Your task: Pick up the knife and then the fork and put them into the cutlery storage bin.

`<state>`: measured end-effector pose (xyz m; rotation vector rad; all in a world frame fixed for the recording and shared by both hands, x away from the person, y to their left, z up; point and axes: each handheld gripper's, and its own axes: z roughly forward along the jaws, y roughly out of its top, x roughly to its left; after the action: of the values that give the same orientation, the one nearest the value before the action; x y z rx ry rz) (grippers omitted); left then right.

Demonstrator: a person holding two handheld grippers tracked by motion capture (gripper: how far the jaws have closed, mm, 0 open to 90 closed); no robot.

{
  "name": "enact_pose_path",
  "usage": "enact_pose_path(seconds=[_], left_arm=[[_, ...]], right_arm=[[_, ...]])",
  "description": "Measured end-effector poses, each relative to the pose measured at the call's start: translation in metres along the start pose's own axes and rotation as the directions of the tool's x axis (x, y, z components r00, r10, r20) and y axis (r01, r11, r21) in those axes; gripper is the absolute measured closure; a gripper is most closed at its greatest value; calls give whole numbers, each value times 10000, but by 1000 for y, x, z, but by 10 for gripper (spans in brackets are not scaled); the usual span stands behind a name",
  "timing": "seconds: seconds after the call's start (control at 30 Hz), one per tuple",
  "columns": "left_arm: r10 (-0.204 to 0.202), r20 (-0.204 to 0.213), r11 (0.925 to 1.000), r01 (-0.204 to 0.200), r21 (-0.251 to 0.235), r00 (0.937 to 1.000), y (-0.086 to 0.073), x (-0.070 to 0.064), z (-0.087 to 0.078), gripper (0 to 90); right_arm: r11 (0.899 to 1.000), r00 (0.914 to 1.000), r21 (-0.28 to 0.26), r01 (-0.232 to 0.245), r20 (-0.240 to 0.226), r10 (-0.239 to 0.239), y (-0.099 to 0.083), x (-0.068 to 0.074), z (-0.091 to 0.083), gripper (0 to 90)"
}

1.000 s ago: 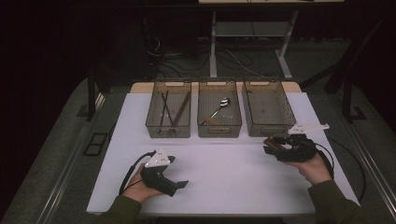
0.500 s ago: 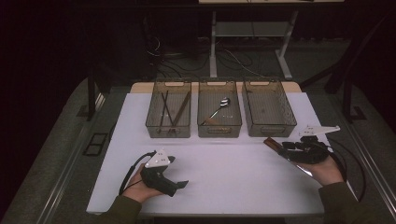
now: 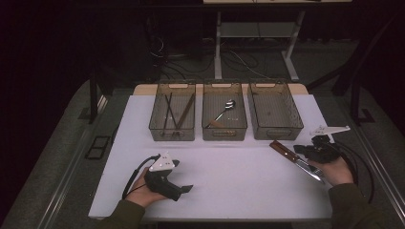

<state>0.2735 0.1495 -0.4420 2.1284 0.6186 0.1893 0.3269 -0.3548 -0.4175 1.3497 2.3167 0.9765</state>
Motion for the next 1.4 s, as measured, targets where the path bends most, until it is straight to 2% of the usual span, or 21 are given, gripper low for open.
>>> enact_pose_path(seconds=[0.17, 0.3, 0.4, 0.53, 0.87, 1.07, 1.2, 1.4], left_arm=[[19, 5, 10000, -19, 2, 10000, 0, 0, 0, 2], [8, 0, 10000, -8, 37, 10000, 0, 0, 1, 2], [10, 16, 10000, -11, 34, 10000, 0, -1, 1, 2], [12, 27, 10000, -12, 50, 10000, 0, -1, 1, 2], [67, 53, 9999, -67, 109, 10000, 0, -1, 1, 2], [65, 59, 9999, -66, 121, 10000, 0, -1, 0, 2], [58, 62, 9999, -58, 123, 10000, 0, -1, 1, 3], [46, 47, 9999, -46, 150, 10000, 0, -1, 1, 4]], right_arm=[[9992, 9992, 343, -216, 347, 204, 0, -7, 11, 894], [9968, 9974, 781, -170, 710, 115, -2, -10, 18, 894], [9951, 9969, 972, -181, 779, 105, -4, -11, 22, 894], [9933, 9967, 1155, -16, 813, -79, -5, -12, 27, 894], [9932, 9974, 1154, 120, 695, -202, -5, -9, 28, 895], [9917, 9979, 1270, 215, 574, -290, -6, -7, 26, 894], [9905, 9976, 1356, 221, 617, -307, -8, -9, 23, 894], [9886, 9986, 1493, 200, 445, -269, -11, -12, 19, 894]])
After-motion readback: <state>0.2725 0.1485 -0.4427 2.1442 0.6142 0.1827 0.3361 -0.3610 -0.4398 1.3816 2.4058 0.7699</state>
